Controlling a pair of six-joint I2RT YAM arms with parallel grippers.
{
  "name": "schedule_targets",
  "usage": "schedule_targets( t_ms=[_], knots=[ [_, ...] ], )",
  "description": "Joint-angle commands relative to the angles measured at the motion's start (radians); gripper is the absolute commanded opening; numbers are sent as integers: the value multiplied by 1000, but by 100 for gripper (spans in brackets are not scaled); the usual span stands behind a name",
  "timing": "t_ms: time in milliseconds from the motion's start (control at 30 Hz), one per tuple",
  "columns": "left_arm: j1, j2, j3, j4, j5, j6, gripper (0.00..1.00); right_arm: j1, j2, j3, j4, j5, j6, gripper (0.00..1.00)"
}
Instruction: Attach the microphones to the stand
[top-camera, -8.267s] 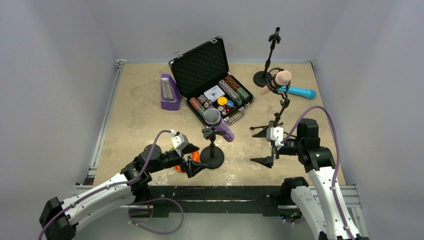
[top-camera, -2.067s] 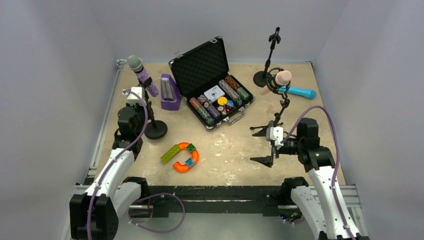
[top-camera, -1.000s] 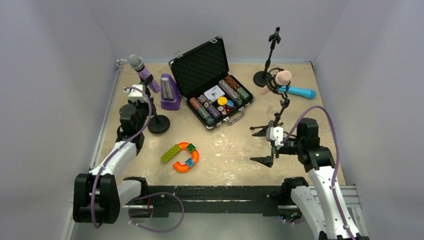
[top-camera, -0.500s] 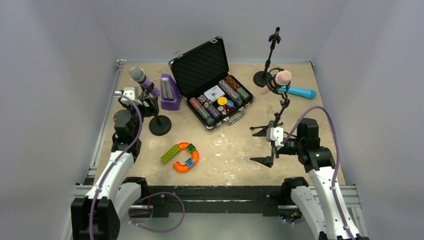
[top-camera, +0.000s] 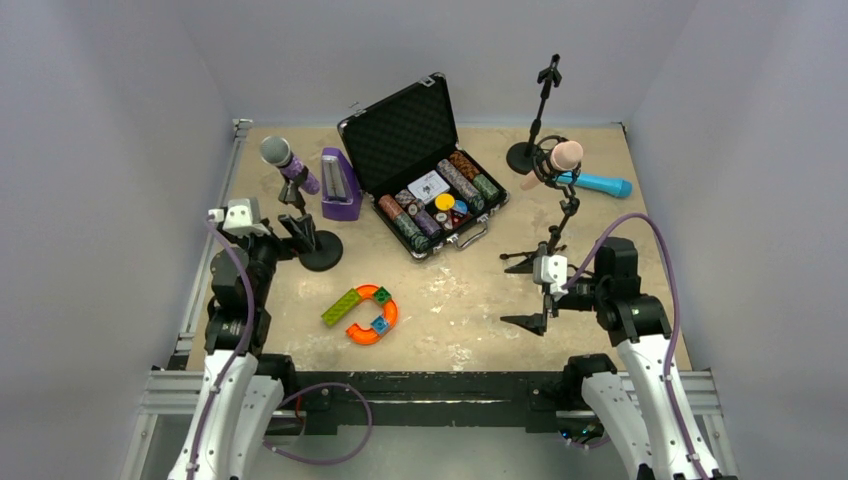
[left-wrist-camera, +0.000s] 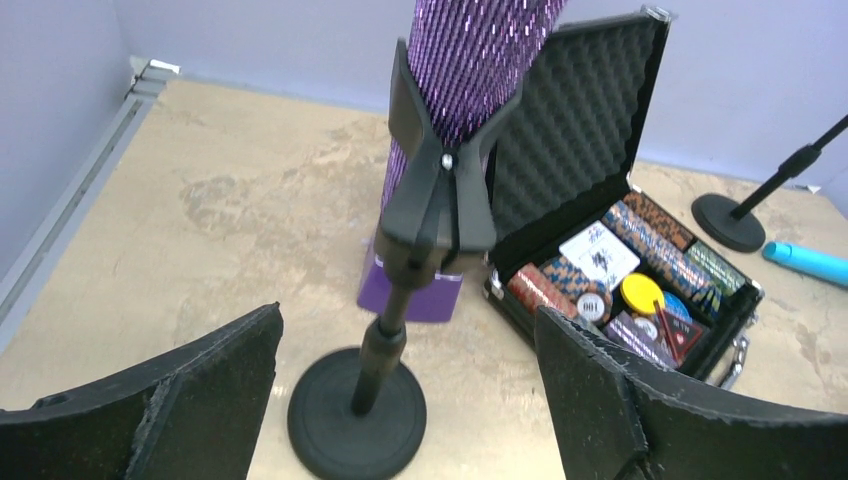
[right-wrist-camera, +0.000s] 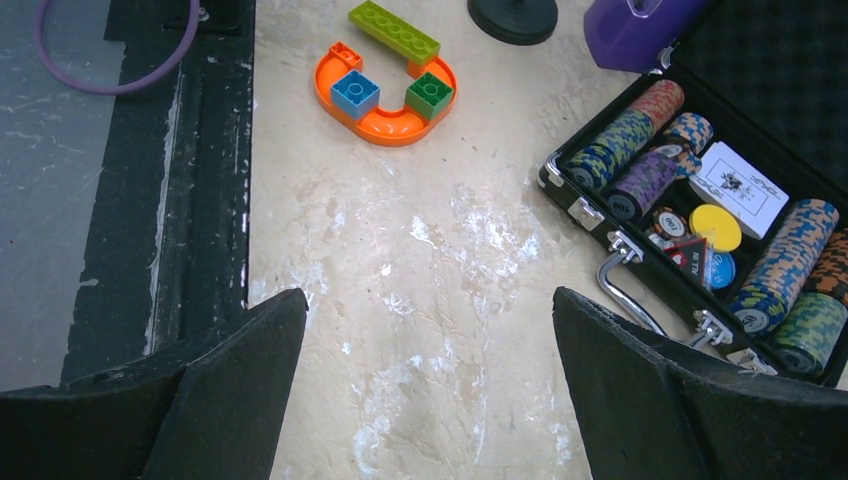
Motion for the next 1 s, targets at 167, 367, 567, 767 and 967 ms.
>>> schedule_targets(
  t_ms=[167, 367, 567, 767, 967],
  knots=[
    [5, -168, 103, -408, 13, -36, 99, -6, -23, 0, -10, 11, -11, 96],
    [4, -195, 203, -603, 77, -41, 99, -6, 2, 61, -94, 47, -43, 96],
    [4, -199, 266, -717, 242, -53, 99, -6, 36, 168, -260, 94, -106, 96],
    [3, -226, 268, -719, 494, -25, 99, -7, 28, 242, -423, 163, -160, 96],
    [1, -217, 242, -670, 719, -66, 99, -6, -31, 256, -460, 243, -113, 96]
  ],
)
